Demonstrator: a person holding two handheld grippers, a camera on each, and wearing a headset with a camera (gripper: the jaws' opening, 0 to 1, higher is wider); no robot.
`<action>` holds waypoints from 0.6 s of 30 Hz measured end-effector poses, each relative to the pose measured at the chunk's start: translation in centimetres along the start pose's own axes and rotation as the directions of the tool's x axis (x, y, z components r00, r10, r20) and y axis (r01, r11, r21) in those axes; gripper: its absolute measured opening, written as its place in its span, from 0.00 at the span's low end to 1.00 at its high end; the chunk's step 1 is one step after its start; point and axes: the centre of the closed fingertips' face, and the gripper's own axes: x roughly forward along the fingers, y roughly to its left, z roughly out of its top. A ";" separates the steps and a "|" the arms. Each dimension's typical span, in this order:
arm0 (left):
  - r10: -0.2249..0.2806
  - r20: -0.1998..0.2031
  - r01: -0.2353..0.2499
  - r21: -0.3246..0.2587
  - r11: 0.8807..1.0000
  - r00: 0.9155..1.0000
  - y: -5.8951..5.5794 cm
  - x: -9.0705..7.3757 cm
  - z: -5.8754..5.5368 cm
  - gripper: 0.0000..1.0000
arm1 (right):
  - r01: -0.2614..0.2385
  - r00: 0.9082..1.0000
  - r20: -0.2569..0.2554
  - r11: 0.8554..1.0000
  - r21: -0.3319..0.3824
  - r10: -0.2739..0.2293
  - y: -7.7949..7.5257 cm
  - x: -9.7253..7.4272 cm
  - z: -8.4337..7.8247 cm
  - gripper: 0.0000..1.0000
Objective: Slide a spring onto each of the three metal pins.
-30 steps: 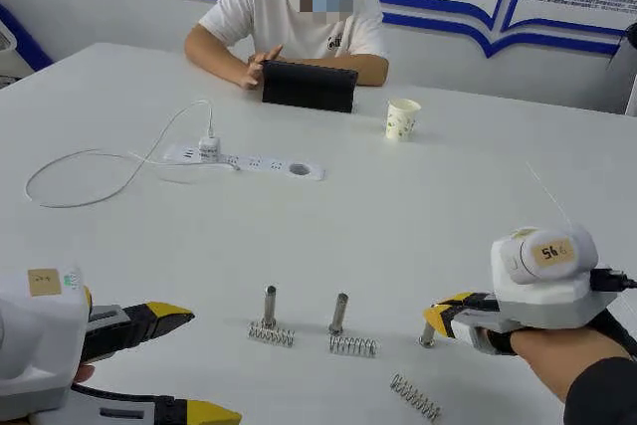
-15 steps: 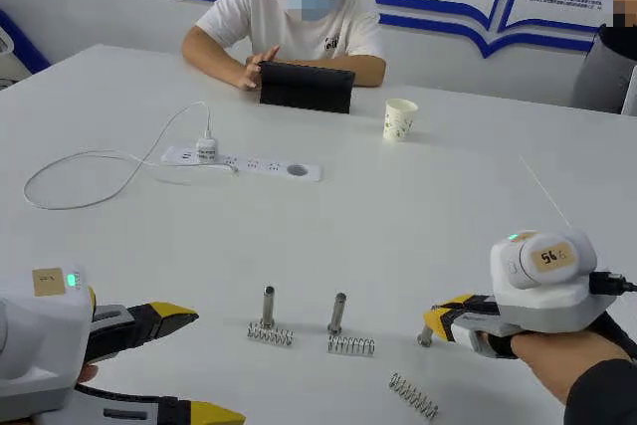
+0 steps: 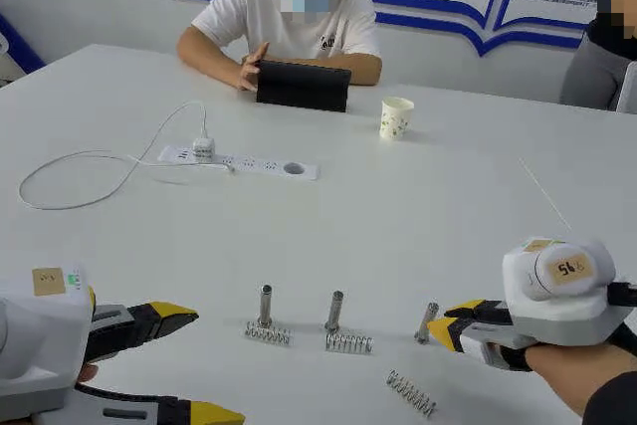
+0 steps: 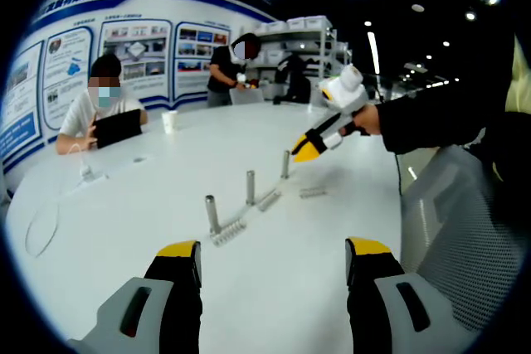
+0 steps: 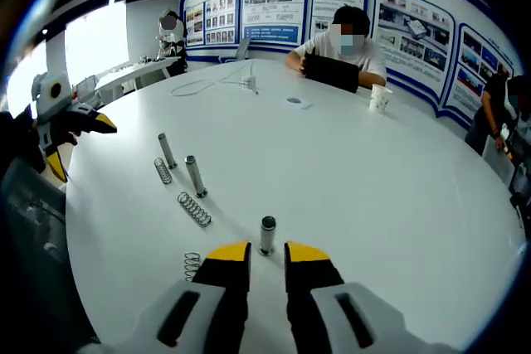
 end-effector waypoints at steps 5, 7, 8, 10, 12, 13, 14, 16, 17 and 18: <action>-0.005 0.001 0.005 0.003 1.000 1.000 -0.1 0.2 0.1 0.72 | -0.008 1.000 0.005 1.000 0.018 0.008 0.0 -0.9 -0.4 0.18; -0.008 0.002 0.008 0.005 1.000 1.000 -0.2 0.3 0.1 0.72 | -0.014 1.000 0.011 1.000 0.017 0.013 0.2 -1.2 -0.4 0.18; -0.010 0.001 0.010 0.006 1.000 1.000 -0.2 0.3 0.2 0.72 | -0.019 1.000 0.011 1.000 0.012 0.019 0.4 -1.4 -0.4 0.19; -0.012 0.000 0.012 0.007 1.000 1.000 -0.3 0.4 0.2 0.72 | -0.022 1.000 0.011 1.000 0.001 0.022 0.6 -1.6 -0.4 0.20; -0.015 -0.001 0.015 0.008 1.000 1.000 -0.3 0.4 0.1 0.72 | -0.032 0.999 0.010 0.999 -0.008 0.032 0.9 -1.9 -0.4 0.20; -0.016 -0.001 0.016 0.009 1.000 1.000 -0.3 0.4 0.2 0.72 | -0.035 0.999 0.010 0.999 -0.012 0.035 1.1 -2.0 -0.4 0.20; -0.017 -0.001 0.017 0.009 1.000 1.000 -0.3 0.5 0.2 0.72 | -0.043 0.999 0.008 0.999 -0.019 0.044 1.3 -2.1 -0.5 0.21; -0.018 -0.001 0.018 0.011 1.000 1.000 -0.3 0.5 0.2 0.72 | -0.056 0.998 0.005 0.998 -0.031 0.056 1.7 -2.4 -0.6 0.21; -0.019 -0.001 0.019 0.011 1.000 1.000 -0.3 0.5 0.2 0.72 | -0.062 0.998 0.003 0.997 -0.035 0.062 1.9 -2.4 -0.7 0.21; -0.020 0.000 0.020 0.011 1.000 1.000 -0.3 0.5 0.2 0.72 | -0.074 0.997 -0.001 0.996 -0.042 0.074 2.2 -2.5 -0.8 0.21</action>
